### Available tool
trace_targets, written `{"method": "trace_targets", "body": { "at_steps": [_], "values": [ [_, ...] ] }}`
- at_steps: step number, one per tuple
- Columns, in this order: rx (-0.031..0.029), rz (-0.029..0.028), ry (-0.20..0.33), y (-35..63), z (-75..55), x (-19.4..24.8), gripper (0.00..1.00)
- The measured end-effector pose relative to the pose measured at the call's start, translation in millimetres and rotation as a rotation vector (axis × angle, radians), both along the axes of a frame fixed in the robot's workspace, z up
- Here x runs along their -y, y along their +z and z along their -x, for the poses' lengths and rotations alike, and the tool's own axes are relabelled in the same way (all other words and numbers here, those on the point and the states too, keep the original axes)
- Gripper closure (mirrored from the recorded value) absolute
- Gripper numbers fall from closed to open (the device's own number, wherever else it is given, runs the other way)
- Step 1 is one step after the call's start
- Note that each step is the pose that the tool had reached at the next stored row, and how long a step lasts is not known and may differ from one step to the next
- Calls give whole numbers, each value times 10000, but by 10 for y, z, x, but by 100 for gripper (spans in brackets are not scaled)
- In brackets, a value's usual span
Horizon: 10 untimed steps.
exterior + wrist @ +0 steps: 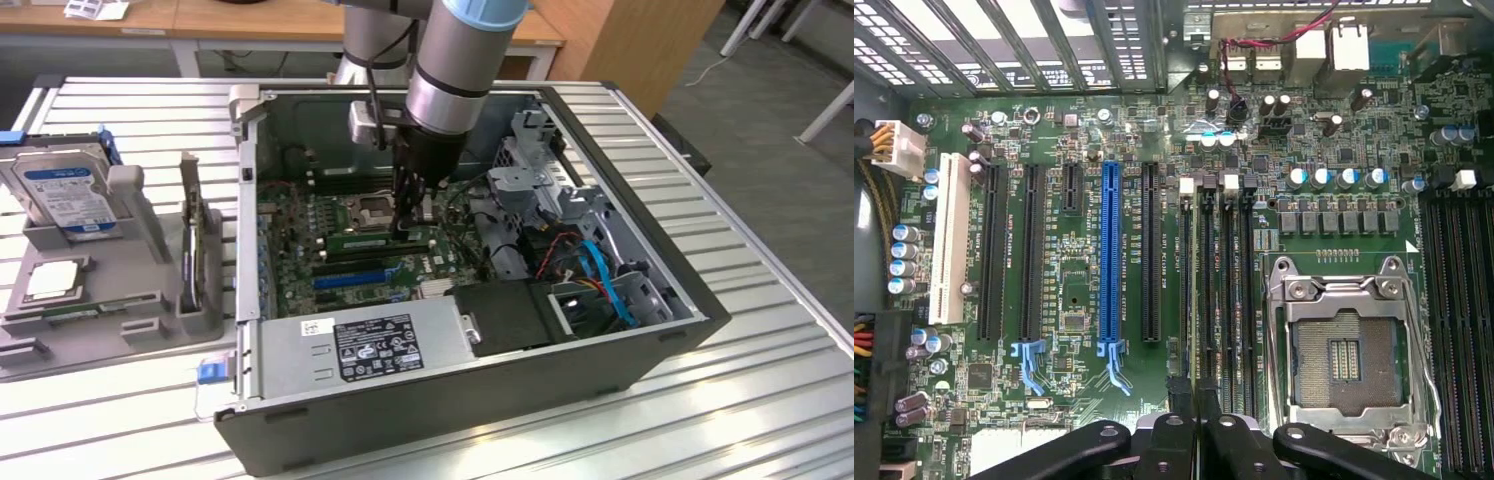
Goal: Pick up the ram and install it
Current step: 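Insert the ram into the slot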
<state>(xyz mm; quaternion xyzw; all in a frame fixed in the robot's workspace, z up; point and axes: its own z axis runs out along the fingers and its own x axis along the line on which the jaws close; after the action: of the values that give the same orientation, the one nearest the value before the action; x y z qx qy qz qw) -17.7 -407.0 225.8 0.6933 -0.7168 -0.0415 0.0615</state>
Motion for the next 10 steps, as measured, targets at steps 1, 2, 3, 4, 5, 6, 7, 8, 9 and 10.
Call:
{"method": "trace_targets", "body": {
  "at_steps": [1,2,3,4,5,6,7,8,9,10],
  "values": [
    [3,-9,0,5,0,-1,88],
    [2,-5,1,15,0,-1,88],
    [-1,1,9,25,0,0,88],
    [-1,-2,19,27,0,0,88],
    [0,-4,20,27,0,0,88],
    [0,-4,20,27,0,0,88],
    [0,-2,21,28,0,0,88],
    [-1,1,21,29,0,0,88],
    [-1,0,21,29,0,0,88],
    [-2,0,27,29,0,0,88]
  ]
}}
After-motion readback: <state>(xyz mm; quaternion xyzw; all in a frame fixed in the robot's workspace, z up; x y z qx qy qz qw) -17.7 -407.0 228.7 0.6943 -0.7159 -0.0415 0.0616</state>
